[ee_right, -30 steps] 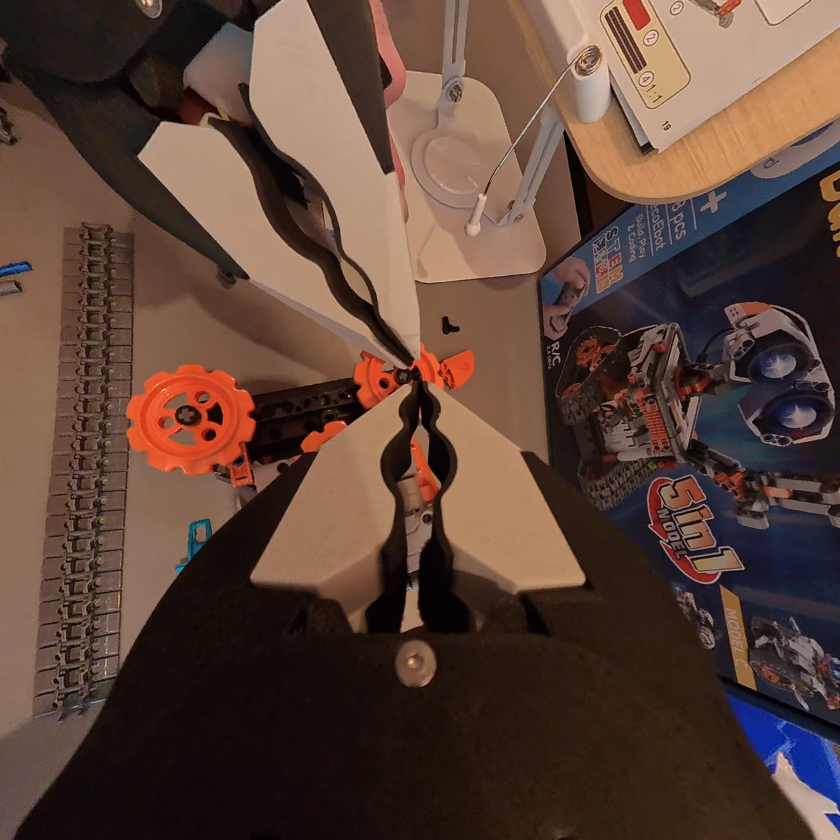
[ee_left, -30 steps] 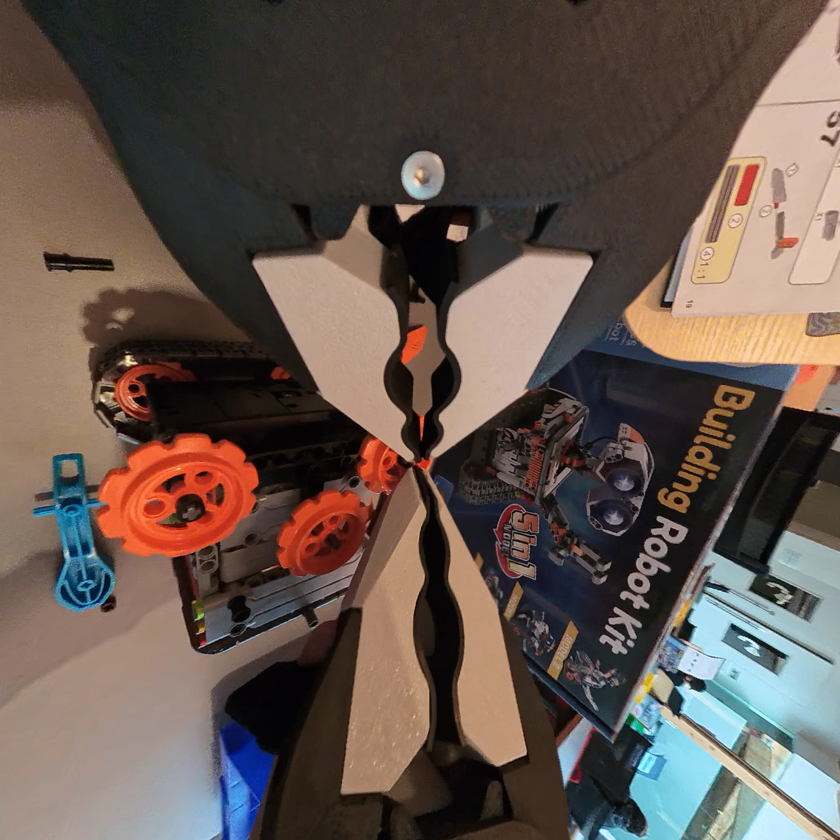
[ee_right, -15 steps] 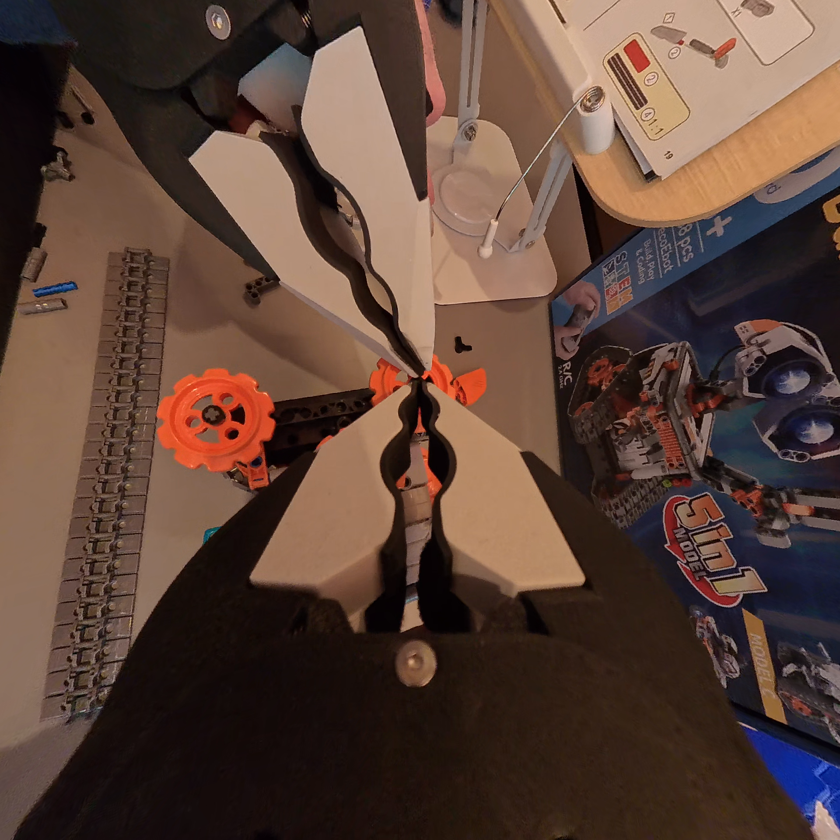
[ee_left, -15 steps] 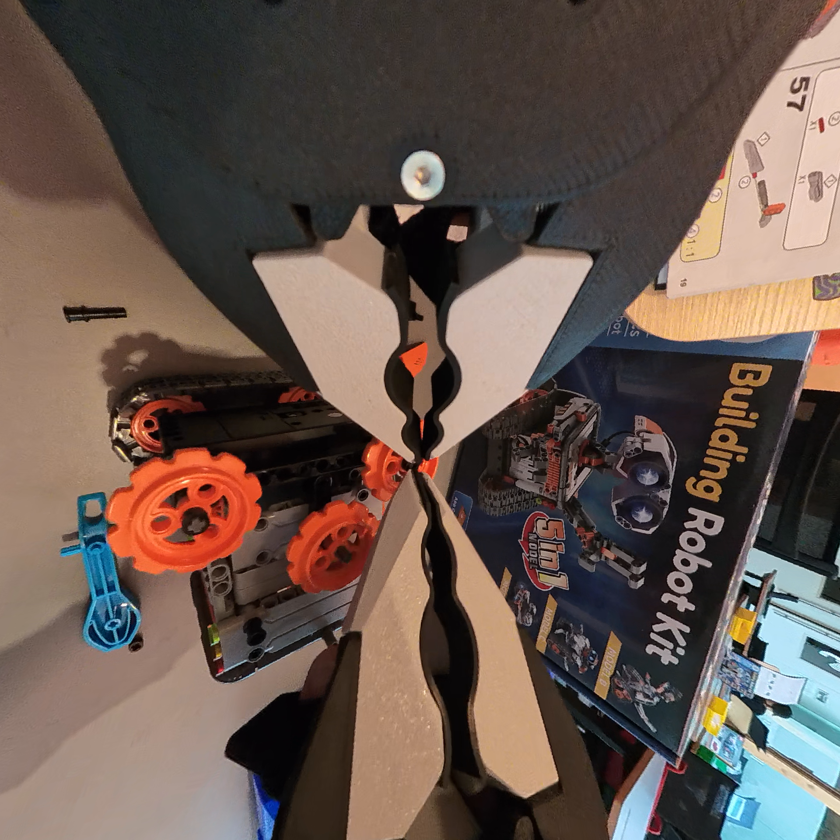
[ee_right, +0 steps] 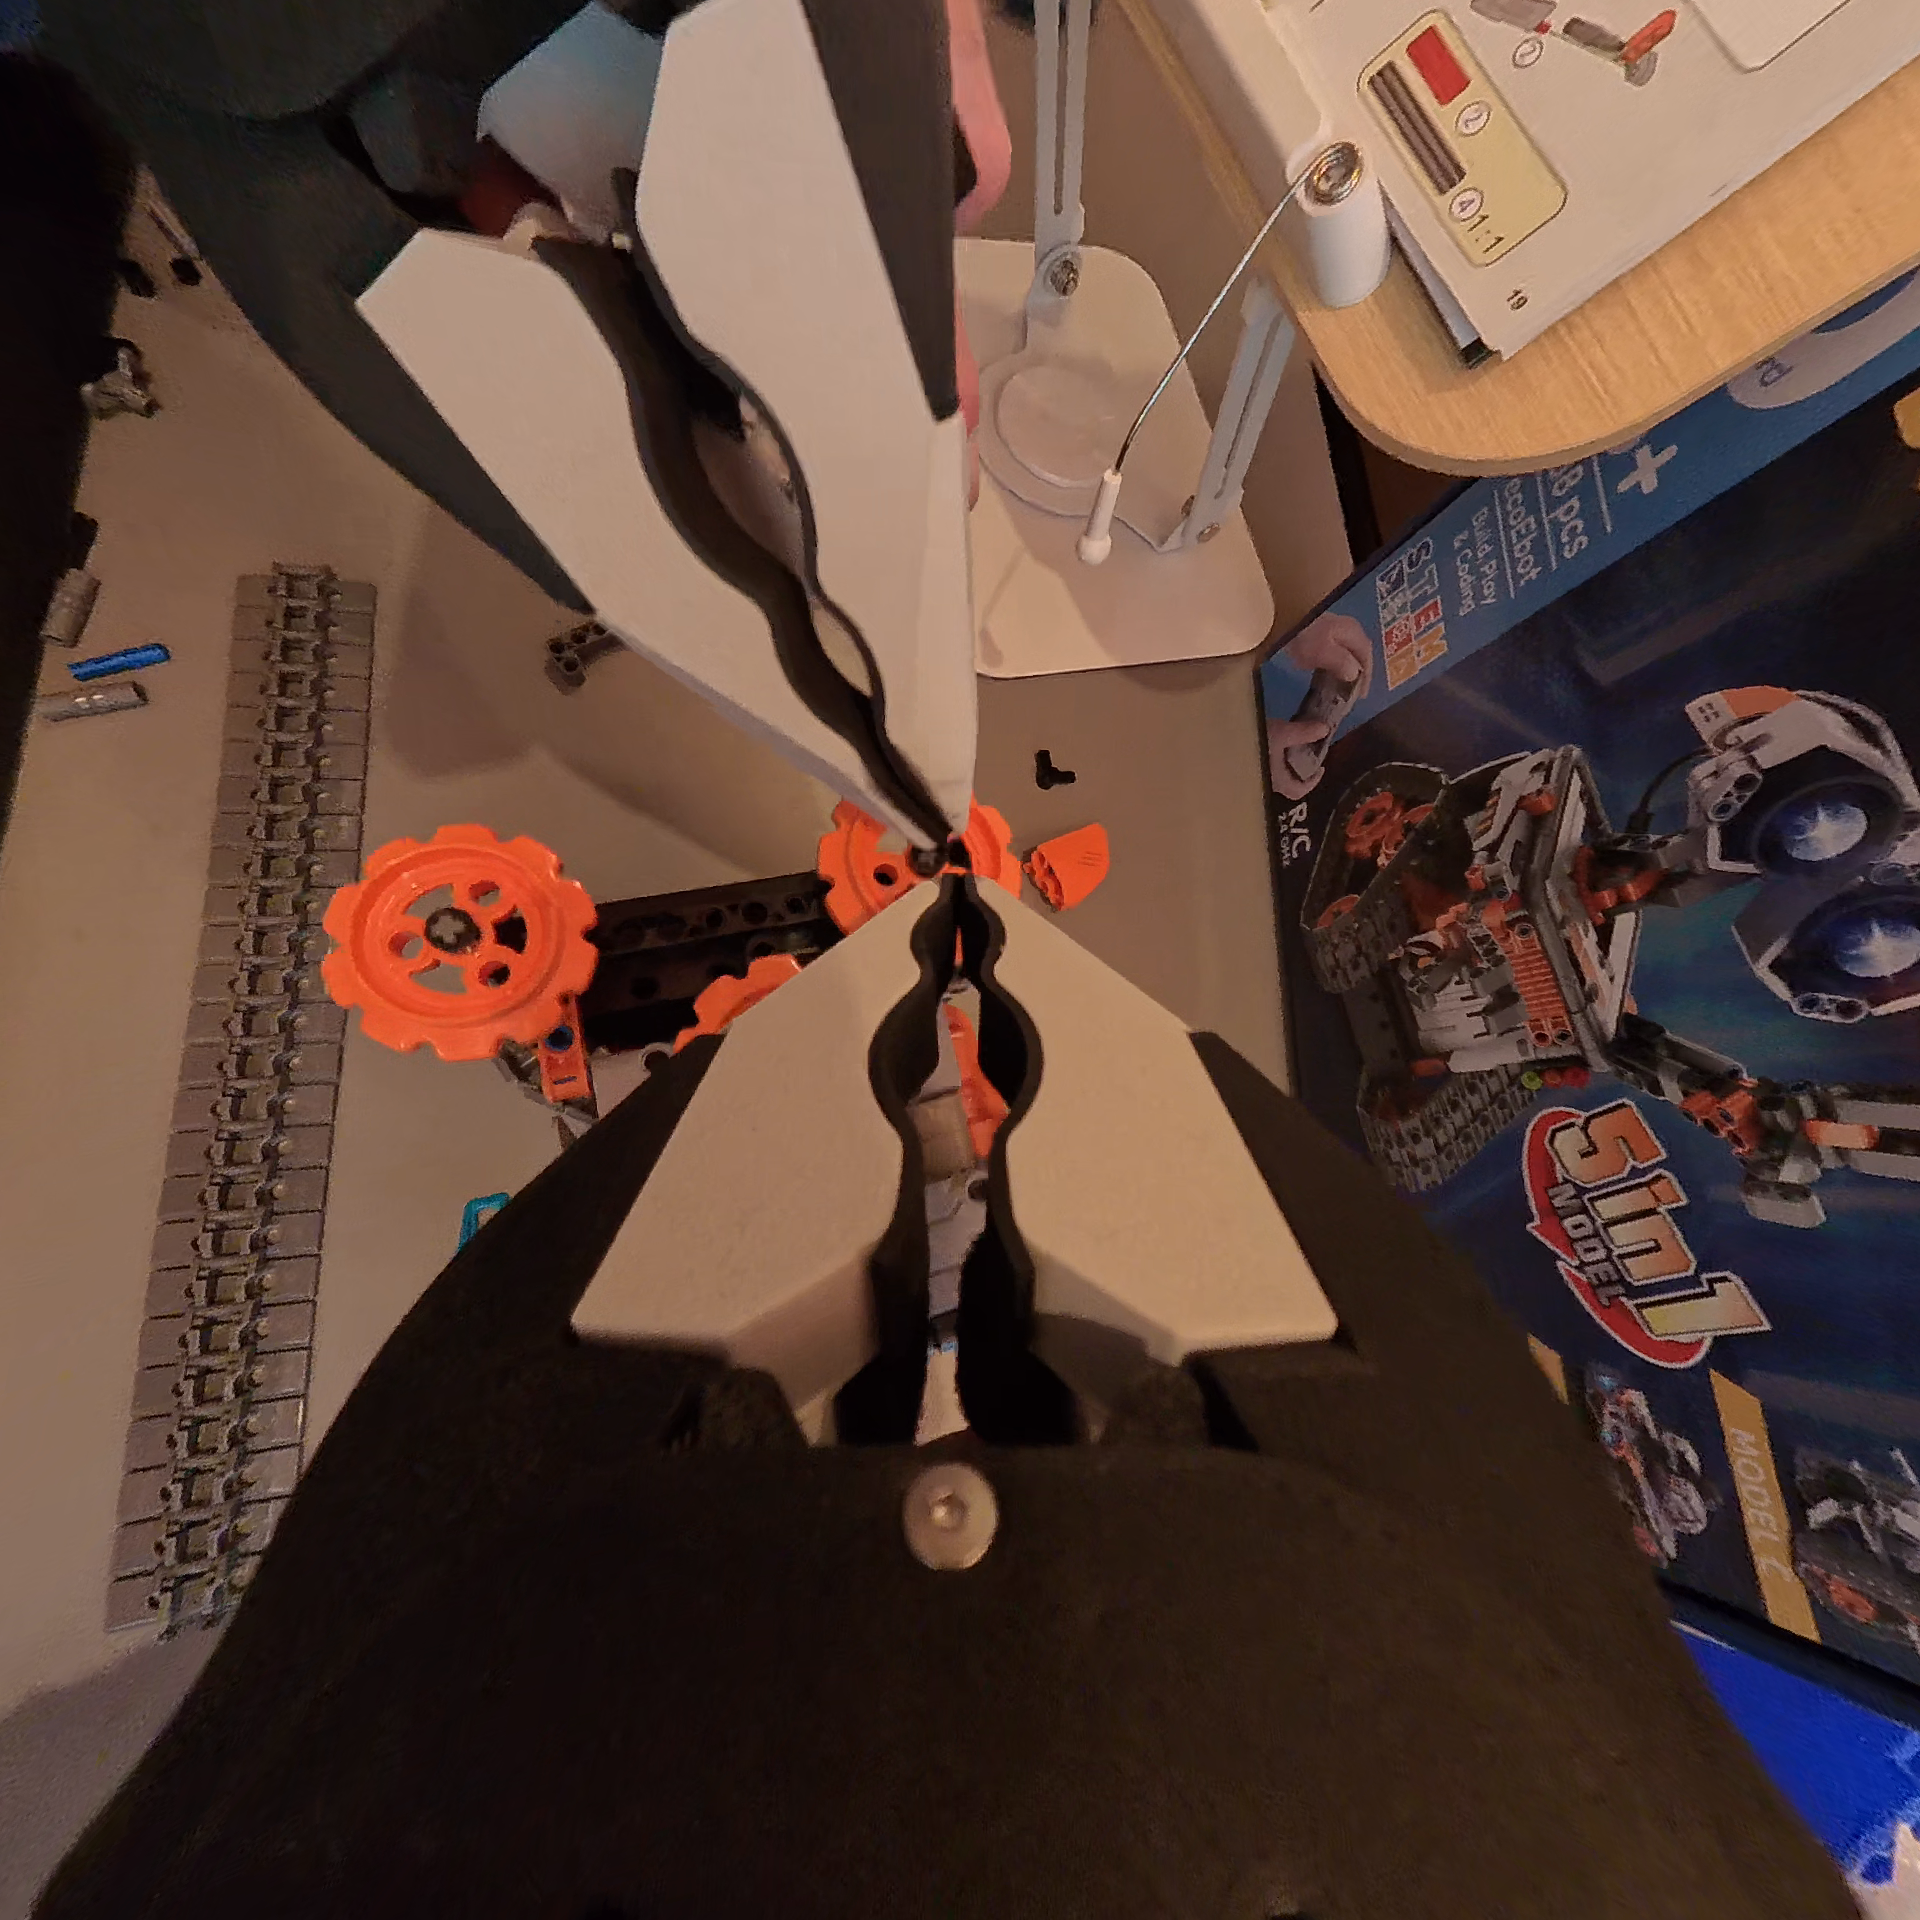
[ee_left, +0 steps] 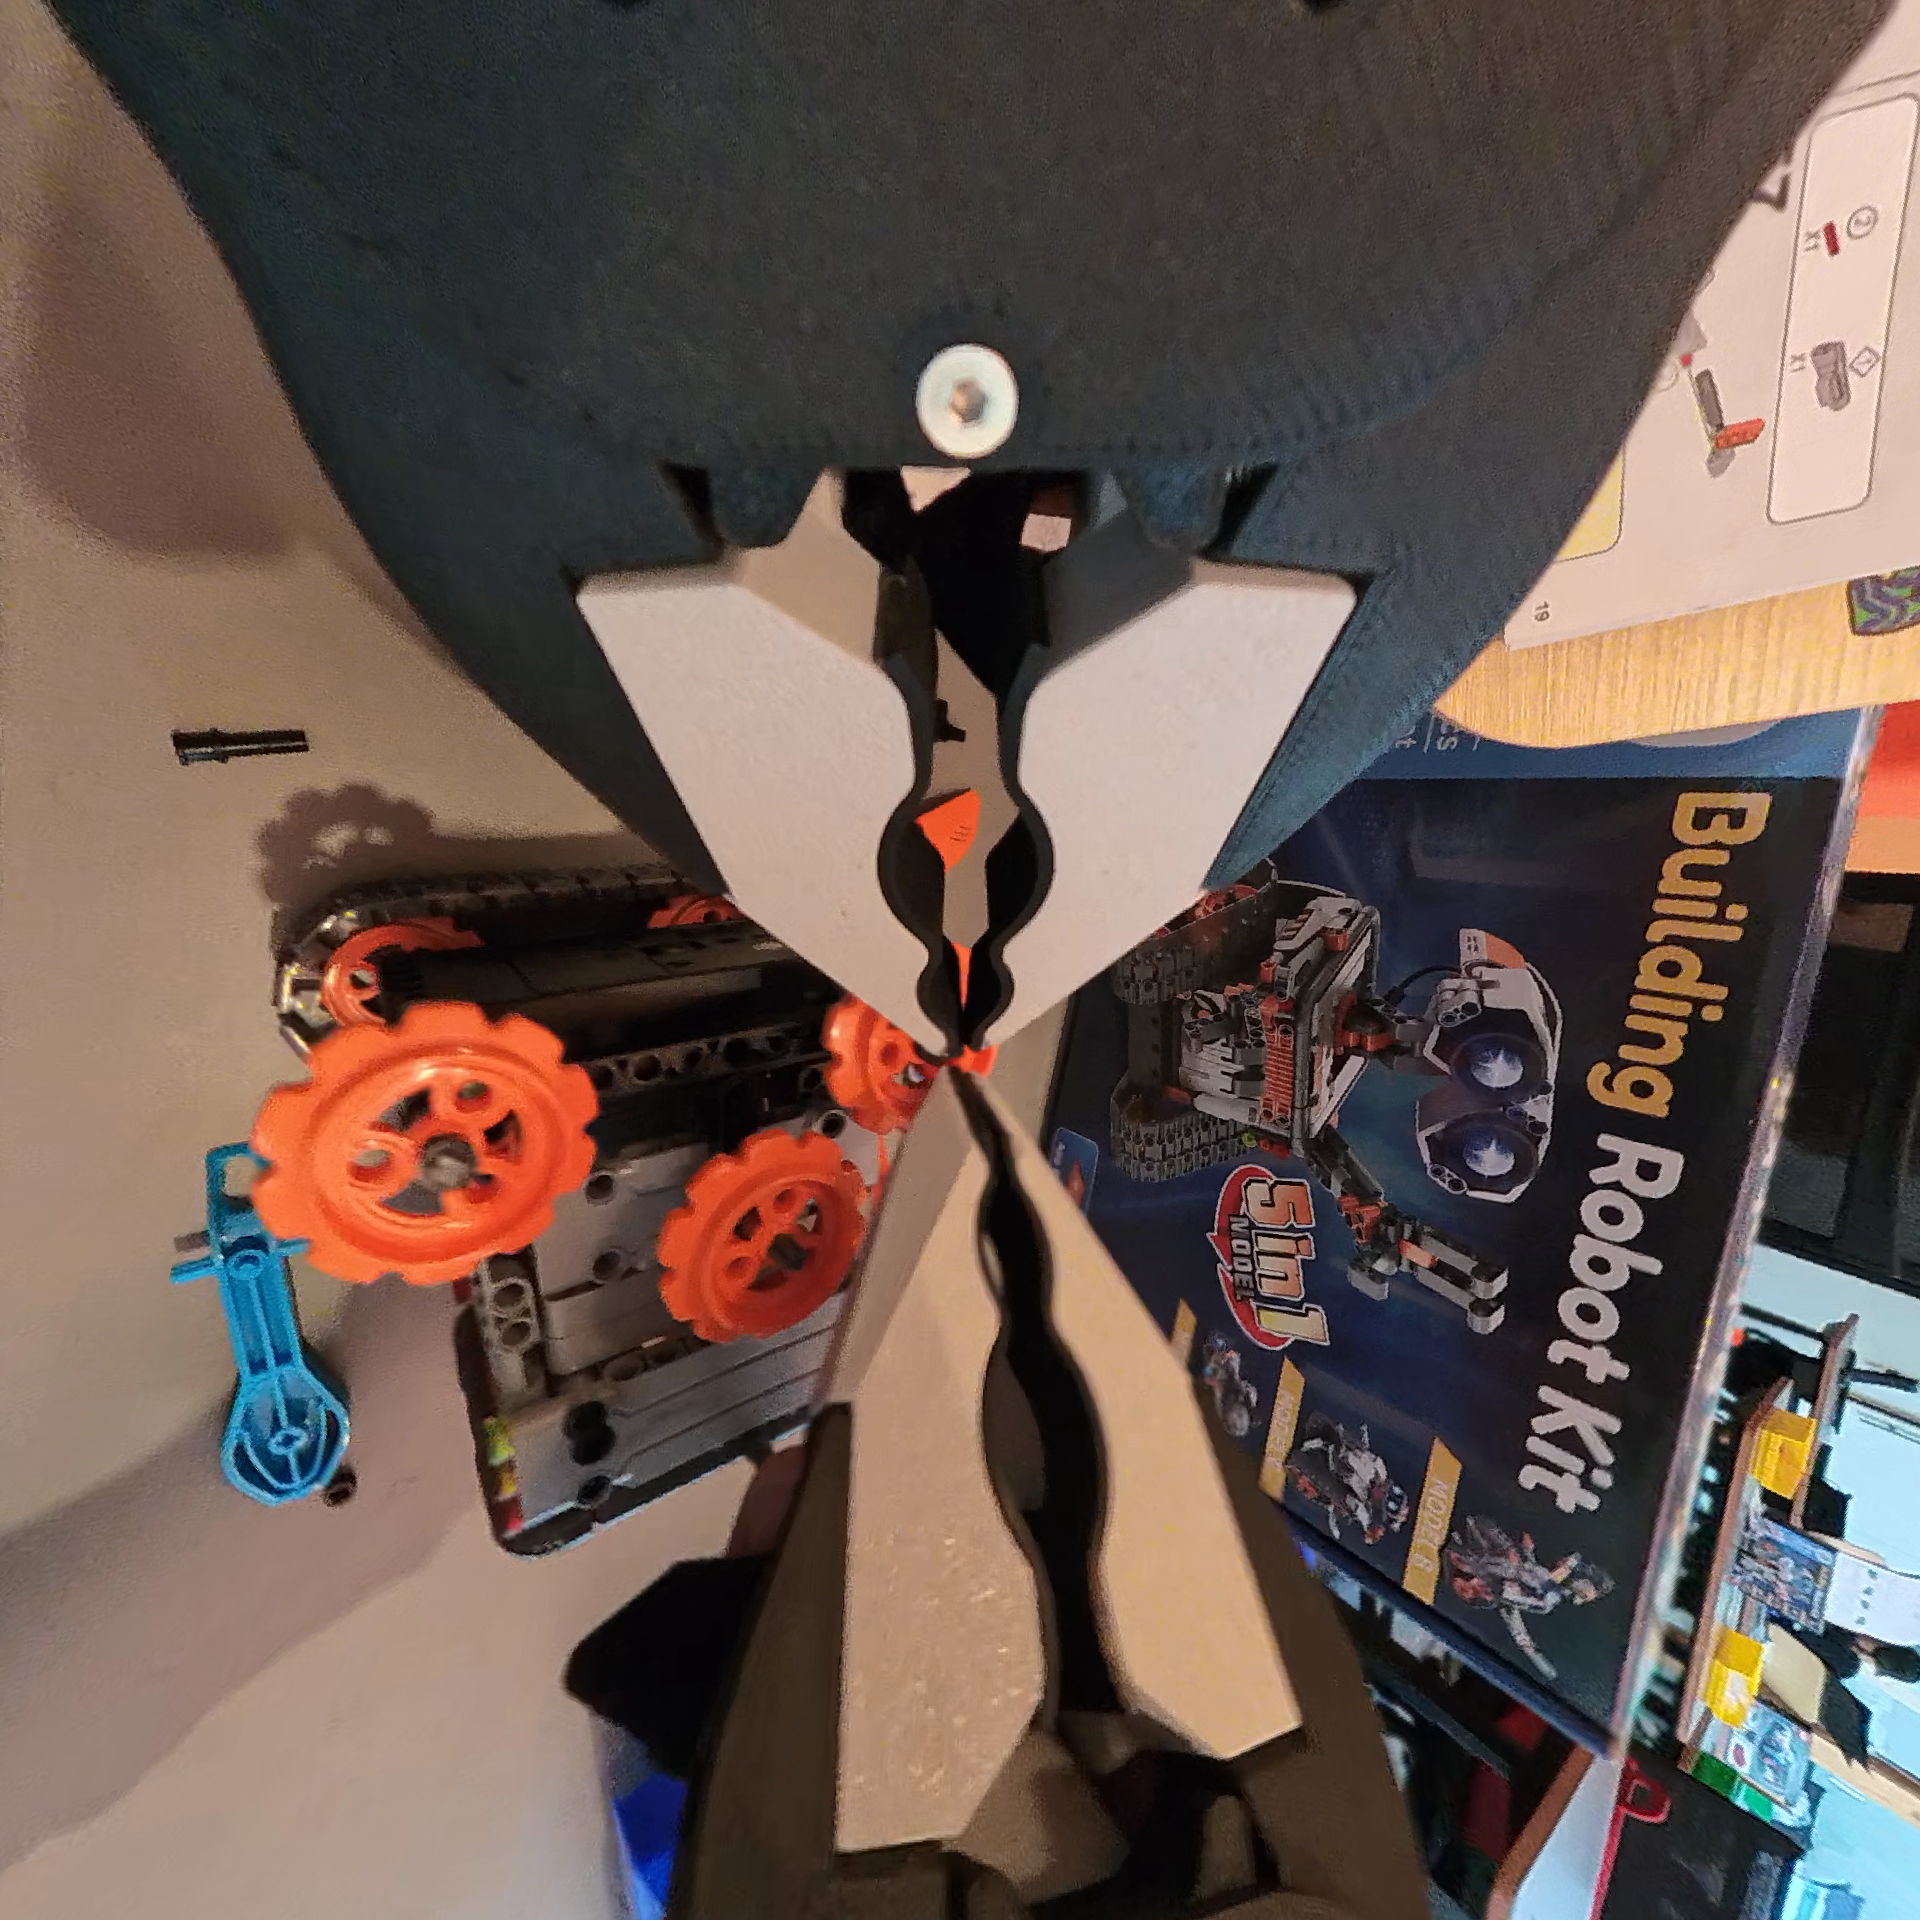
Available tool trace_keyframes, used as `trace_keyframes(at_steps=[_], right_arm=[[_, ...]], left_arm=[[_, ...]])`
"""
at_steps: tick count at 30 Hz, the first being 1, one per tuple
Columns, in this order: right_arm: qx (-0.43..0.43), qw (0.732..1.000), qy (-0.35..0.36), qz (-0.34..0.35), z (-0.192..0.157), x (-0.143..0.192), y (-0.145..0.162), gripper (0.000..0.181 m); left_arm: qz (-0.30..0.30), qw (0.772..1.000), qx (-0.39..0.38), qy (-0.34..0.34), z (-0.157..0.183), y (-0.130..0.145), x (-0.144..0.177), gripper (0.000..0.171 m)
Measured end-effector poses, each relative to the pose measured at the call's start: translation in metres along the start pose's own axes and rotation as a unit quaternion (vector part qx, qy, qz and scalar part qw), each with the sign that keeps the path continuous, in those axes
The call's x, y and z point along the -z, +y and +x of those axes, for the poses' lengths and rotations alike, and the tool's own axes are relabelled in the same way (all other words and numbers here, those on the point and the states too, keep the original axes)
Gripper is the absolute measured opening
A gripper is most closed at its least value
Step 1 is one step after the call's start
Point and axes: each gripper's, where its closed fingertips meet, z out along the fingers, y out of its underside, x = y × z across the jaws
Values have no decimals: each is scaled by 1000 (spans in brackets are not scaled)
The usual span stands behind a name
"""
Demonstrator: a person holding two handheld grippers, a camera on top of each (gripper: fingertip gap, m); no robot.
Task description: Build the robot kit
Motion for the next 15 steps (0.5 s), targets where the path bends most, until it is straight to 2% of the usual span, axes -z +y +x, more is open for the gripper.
trace_keyframes(at_steps=[4, 10, 15], right_arm=[[-3, 1000, -6, 14, -1, 2, -1, 0], [-15, 998, -38, 37, -6, 0, -5, 9], [-13, 998, -48, 33, -8, -1, -4, 0]], left_arm=[[19, 999, 27, 17, -1, -4, 3, 0], [4, 999, 22, 31, 1, 1, 0, 0], [-2, 999, 6, 35, 3, 1, -1, 0]])
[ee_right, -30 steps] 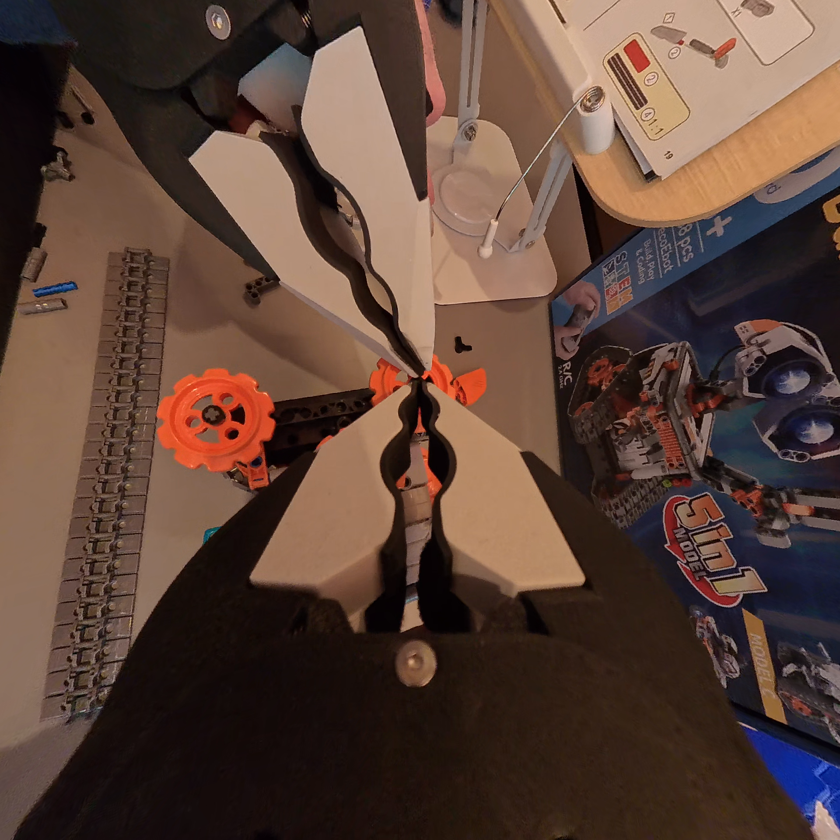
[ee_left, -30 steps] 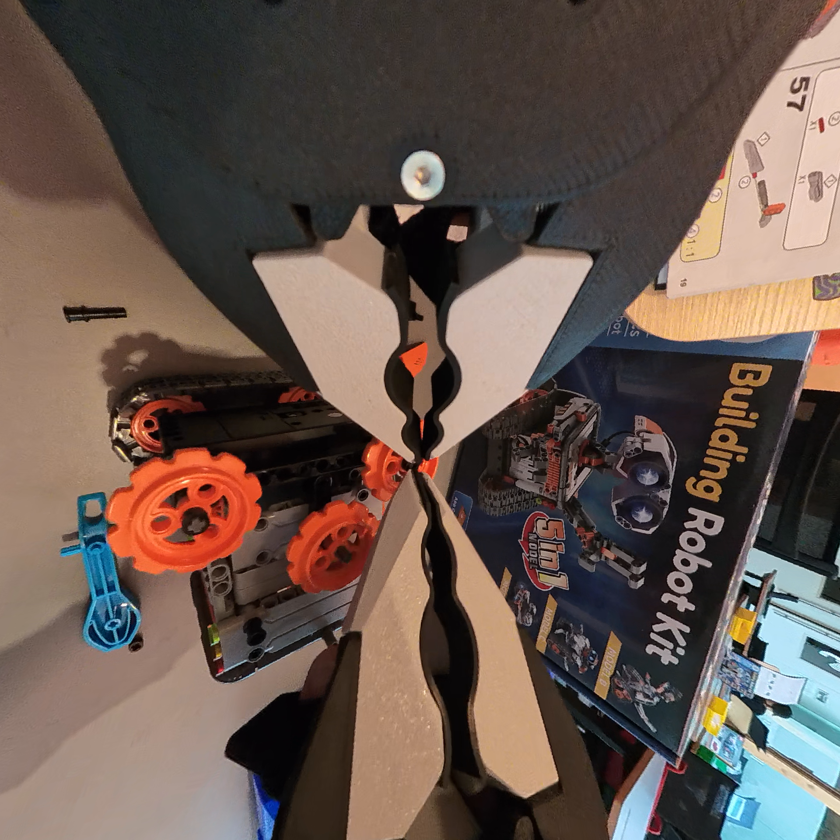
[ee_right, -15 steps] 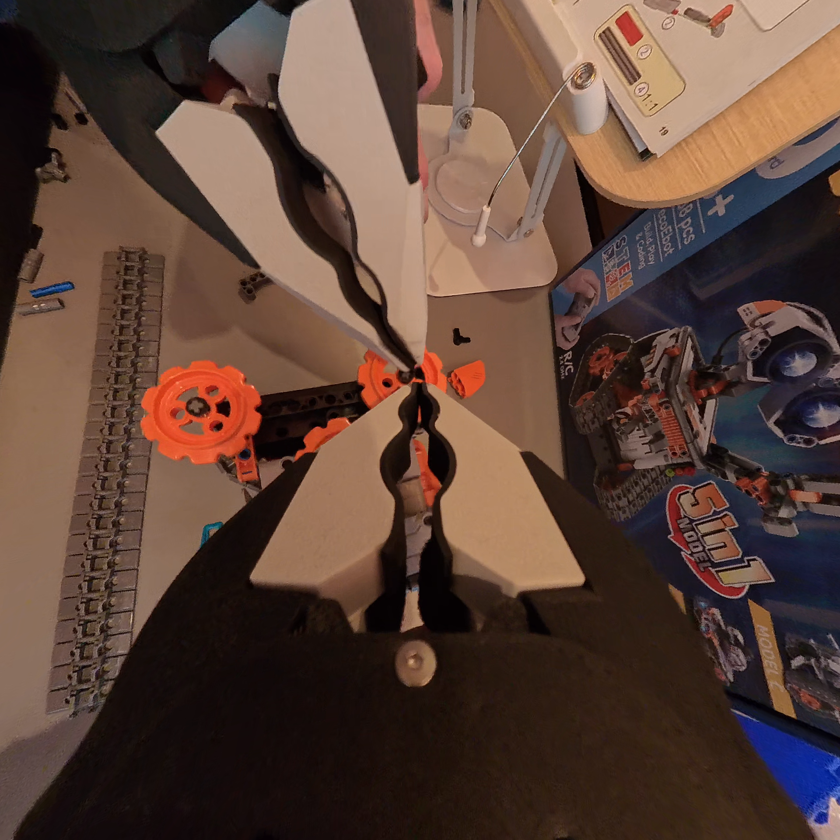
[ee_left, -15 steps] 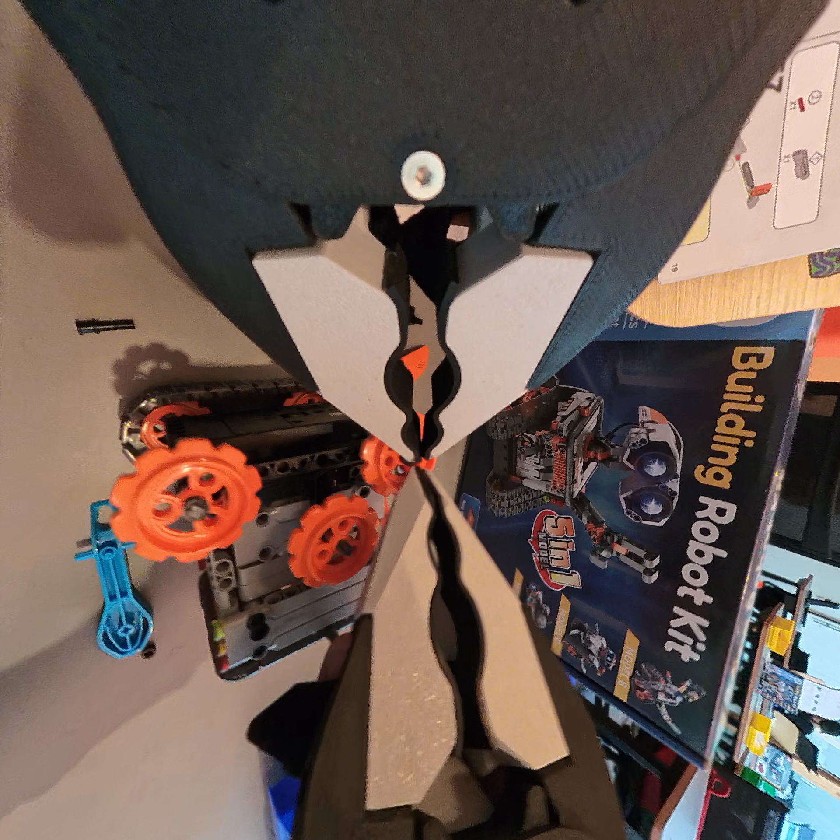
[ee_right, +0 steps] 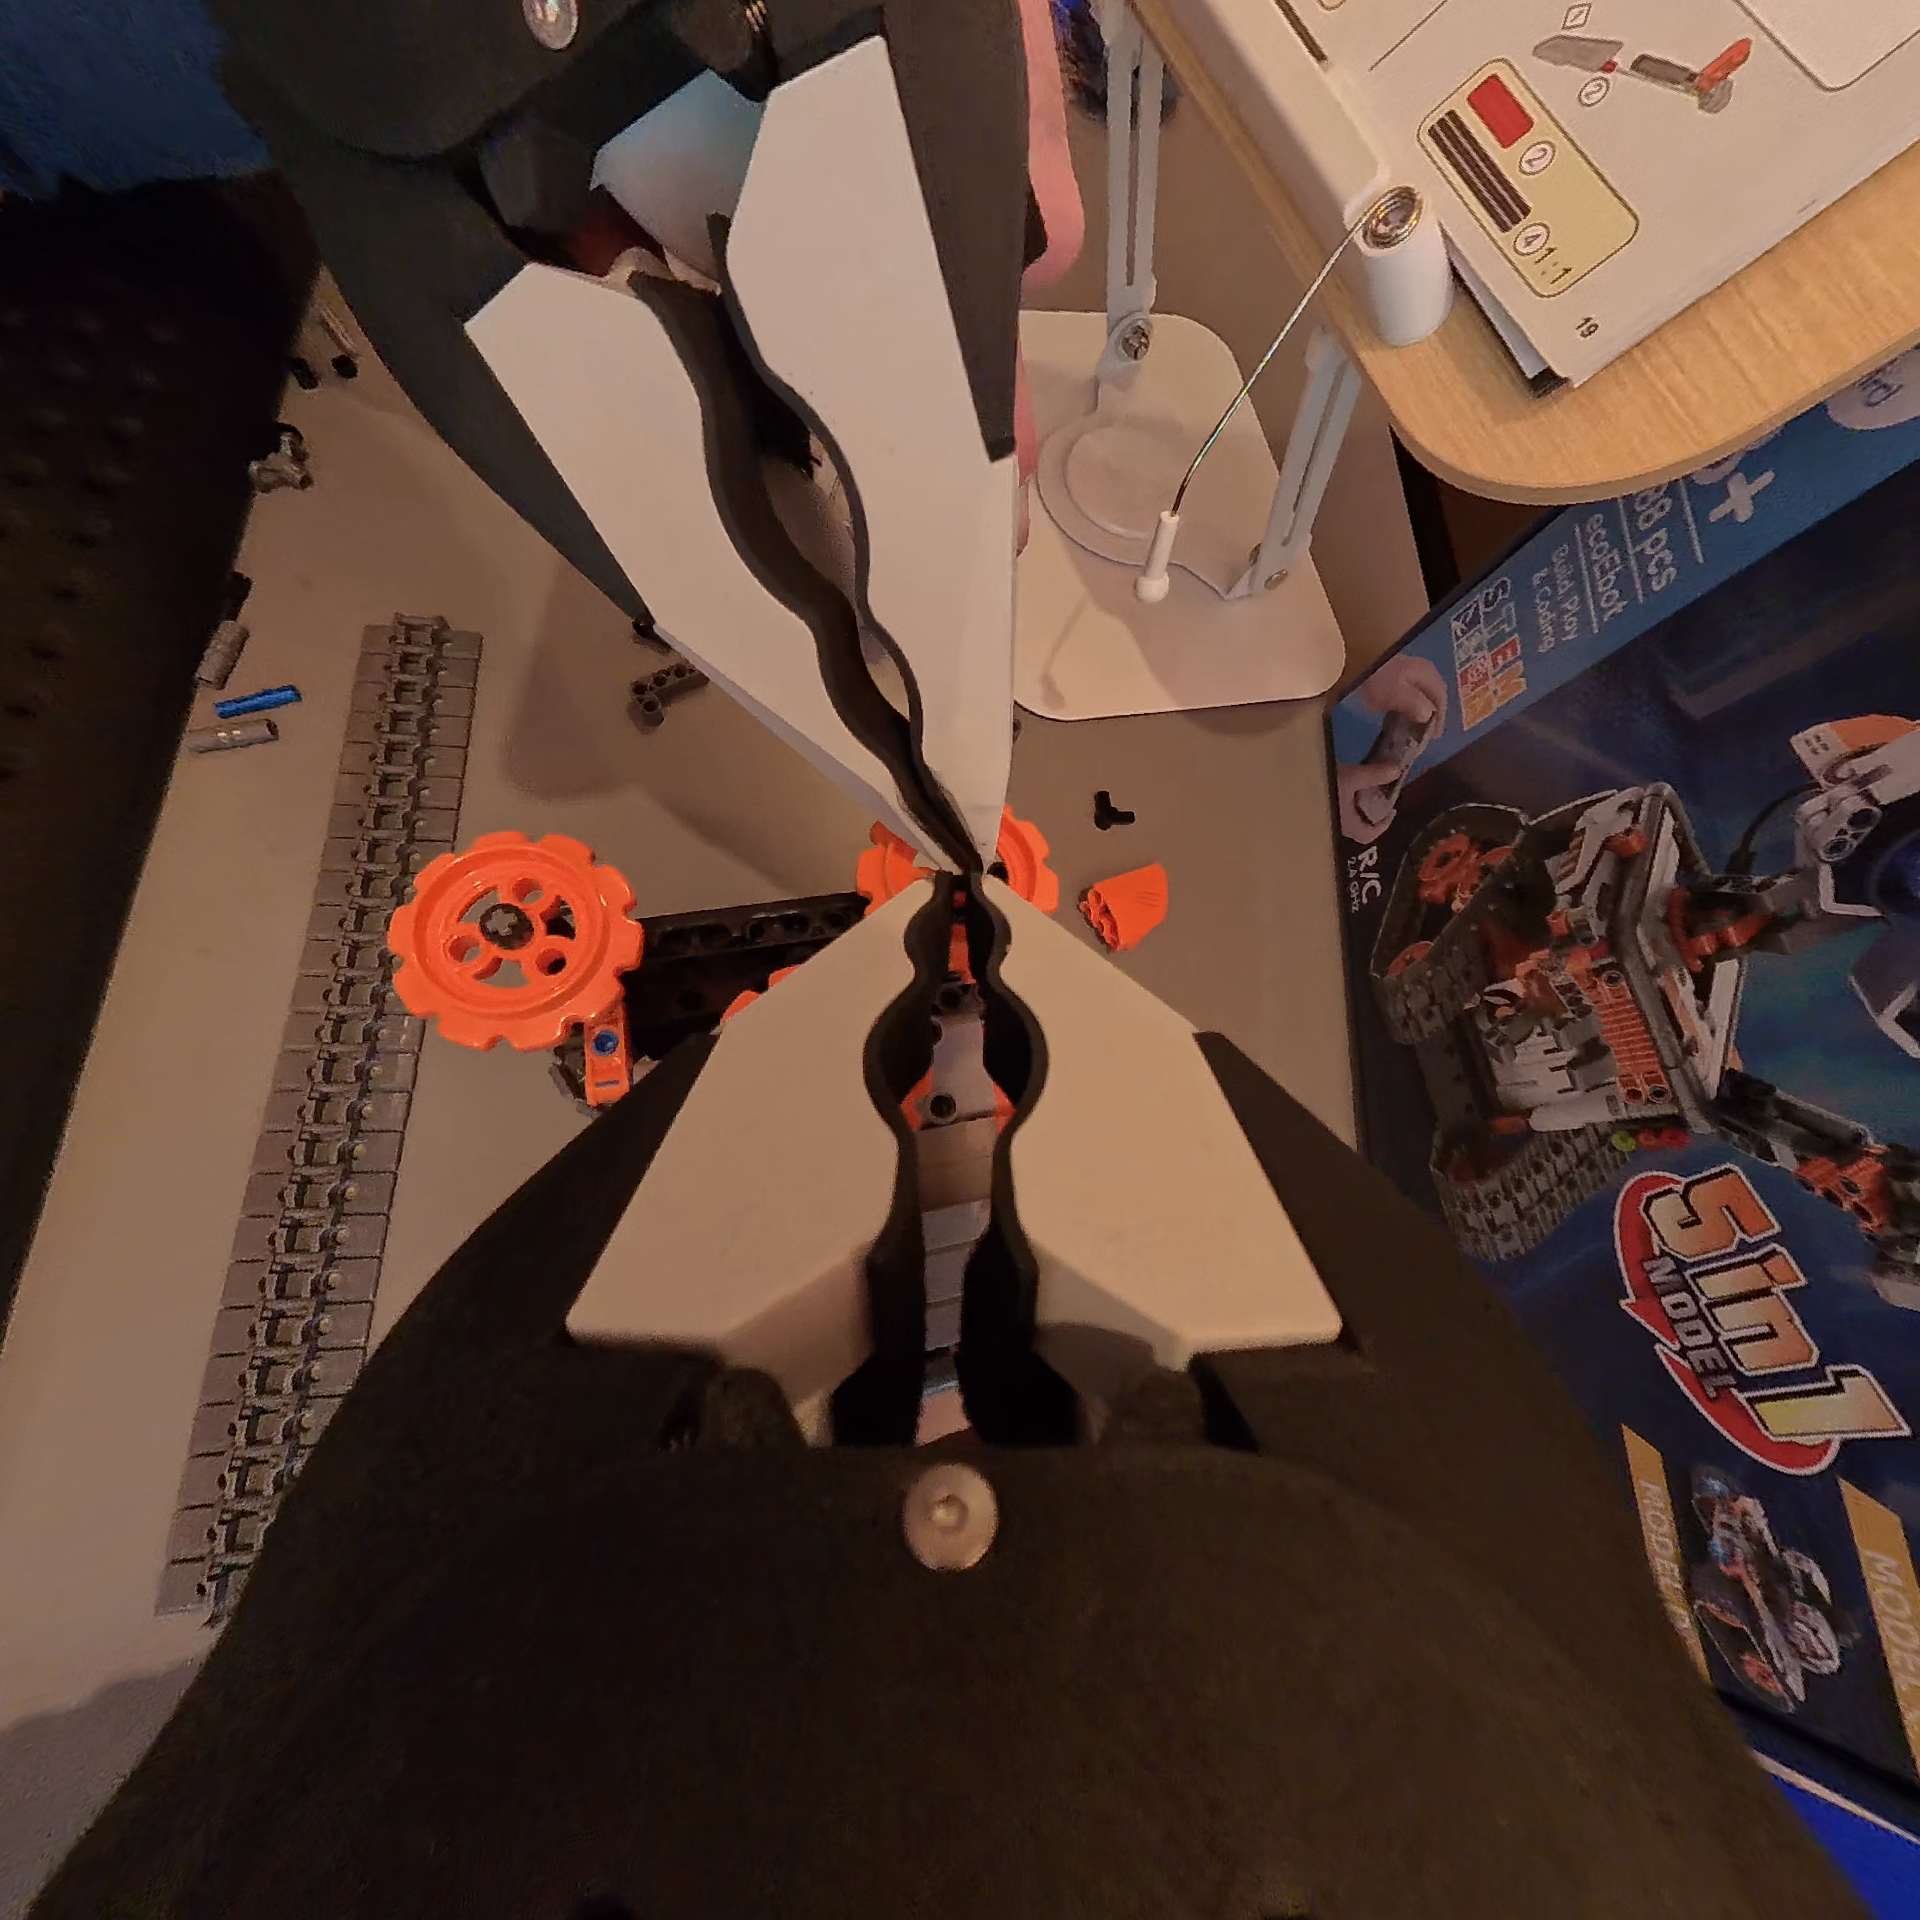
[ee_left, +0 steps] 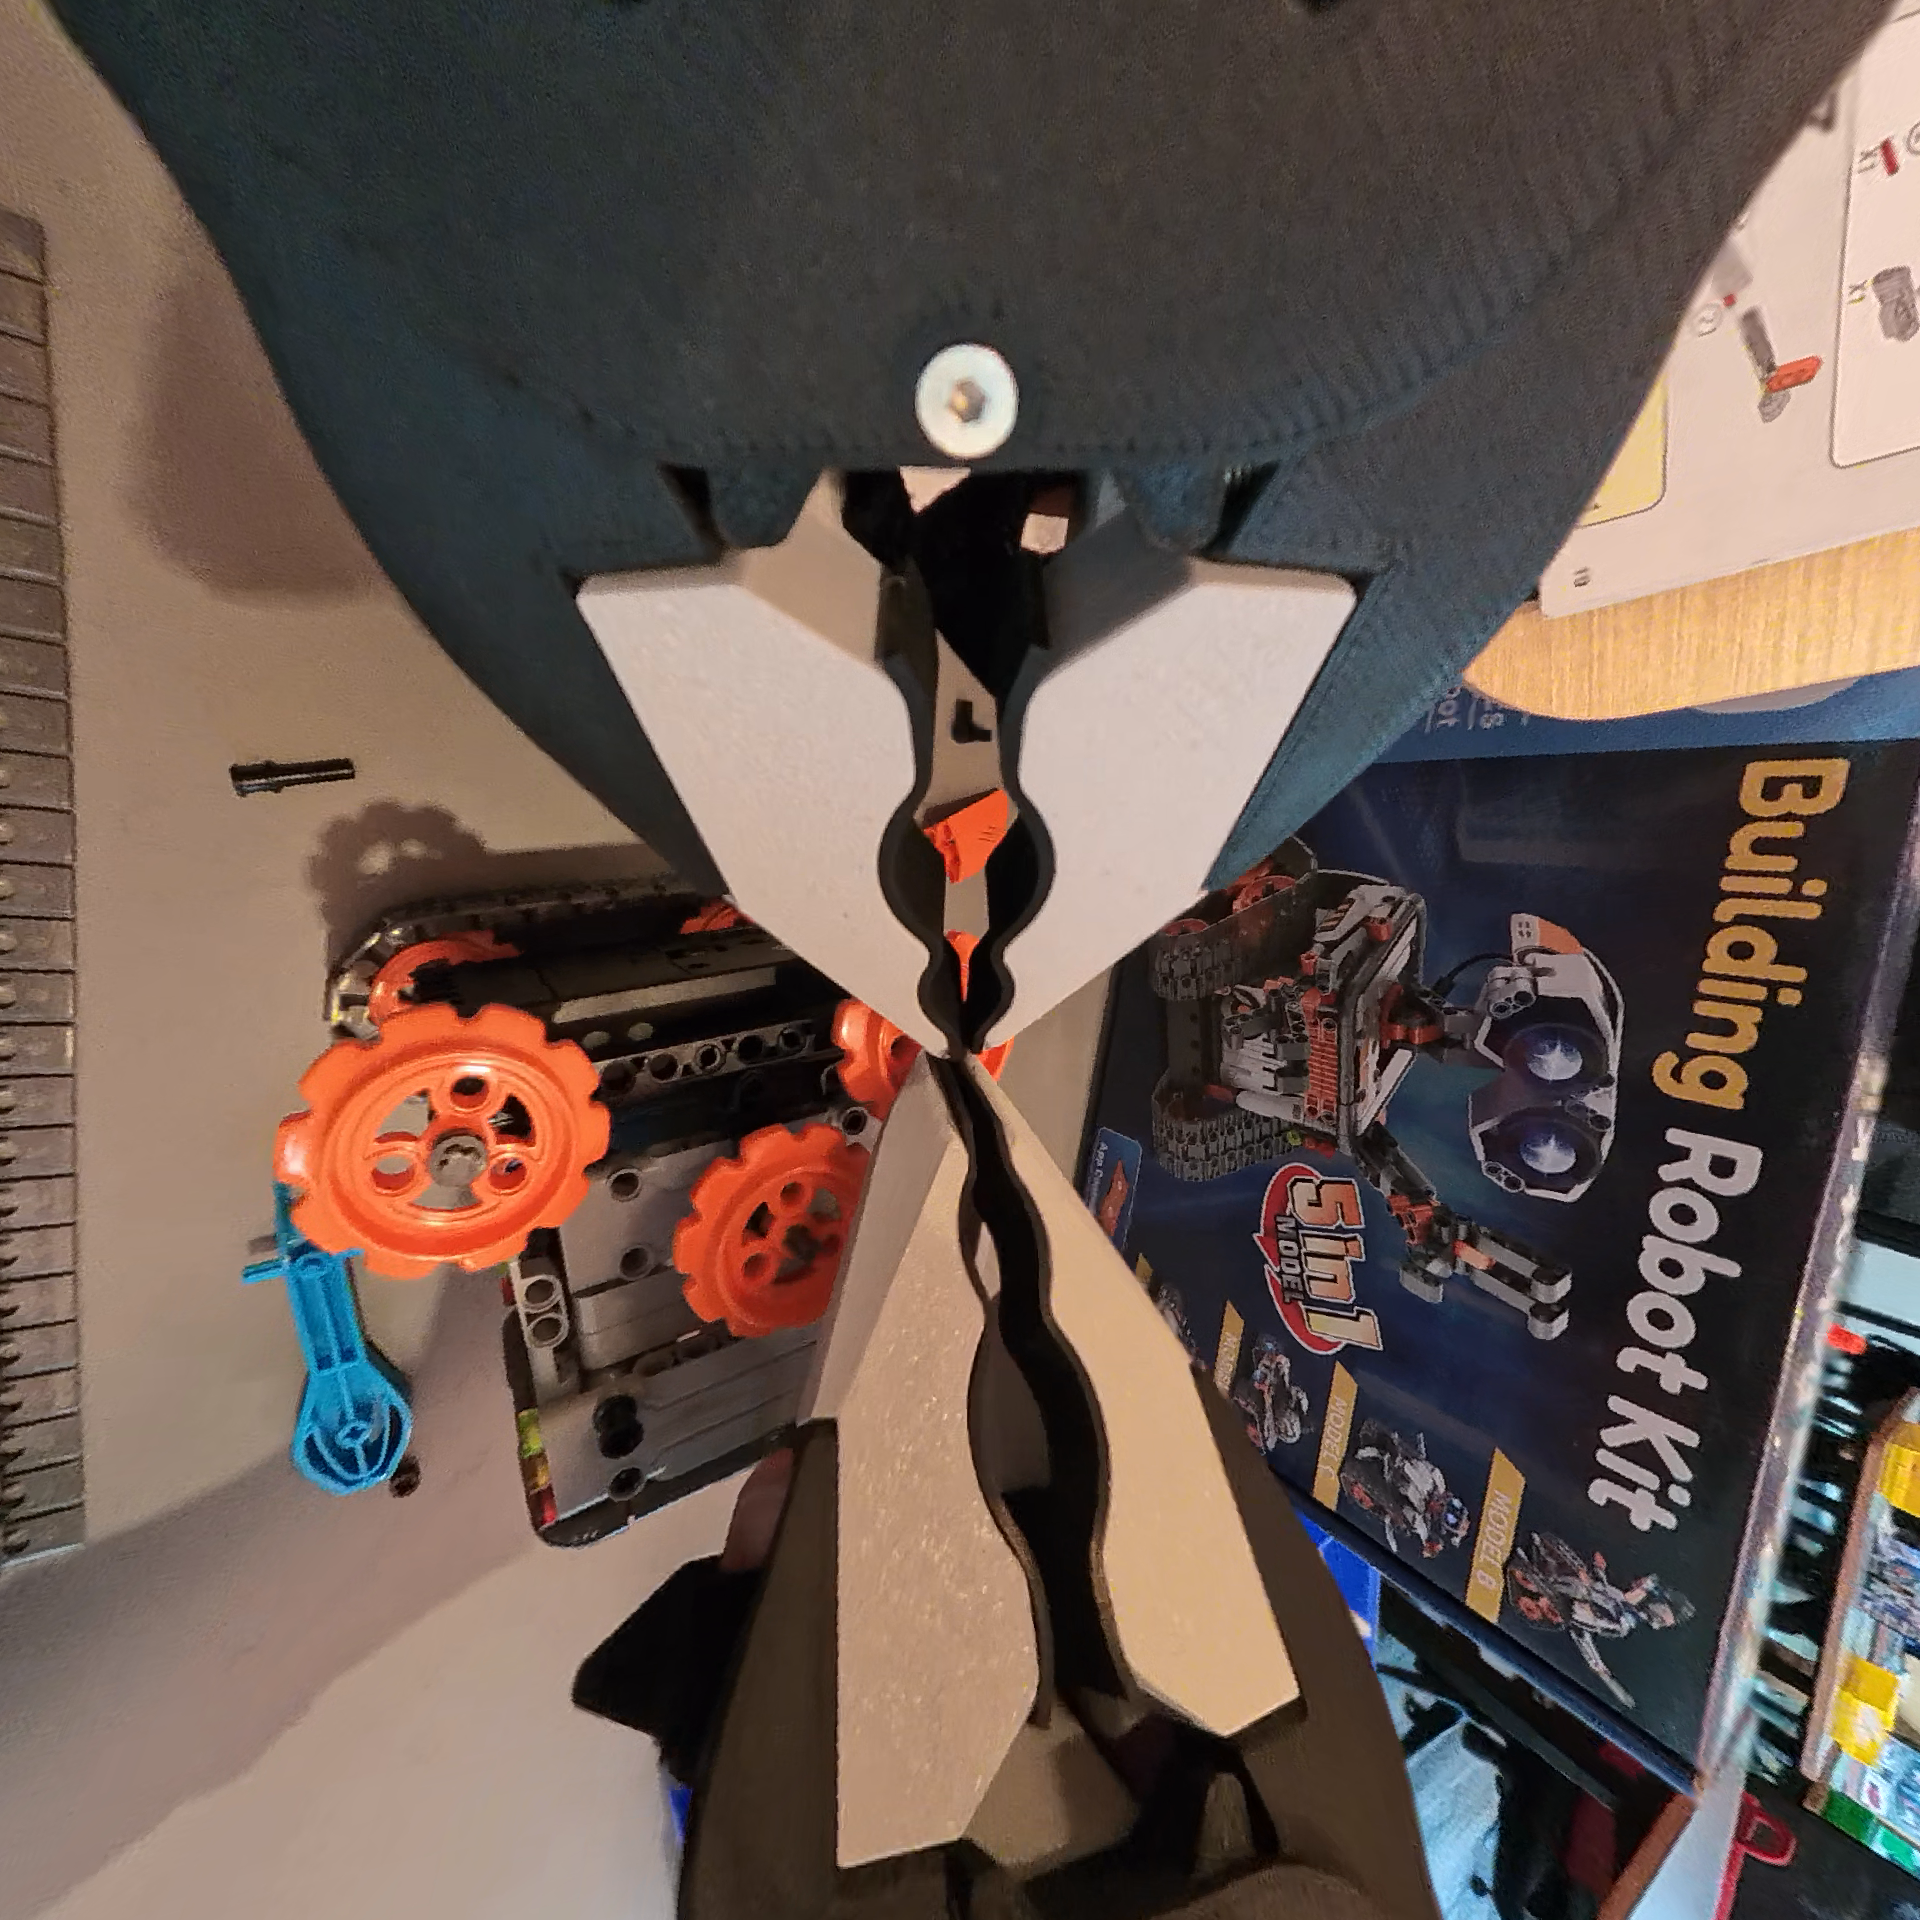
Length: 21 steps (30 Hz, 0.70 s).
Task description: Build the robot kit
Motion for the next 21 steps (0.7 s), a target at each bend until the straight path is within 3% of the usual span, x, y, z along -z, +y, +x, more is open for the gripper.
trace_keyframes(at_steps=[6, 12, 21], right_arm=[[-2, 1000, -6, -28, -1, -1, 2, 0], [-7, 998, -22, -57, -1, -2, 4, 0], [-1, 989, -41, -143, -2, -2, 6, 0]], left_arm=[[-8, 1000, -4, -4, -1, 1, -1, 0], [22, 999, 32, -11, 0, 2, -1, 0], [44, 997, 70, -6, 0, 2, -3, 0]])
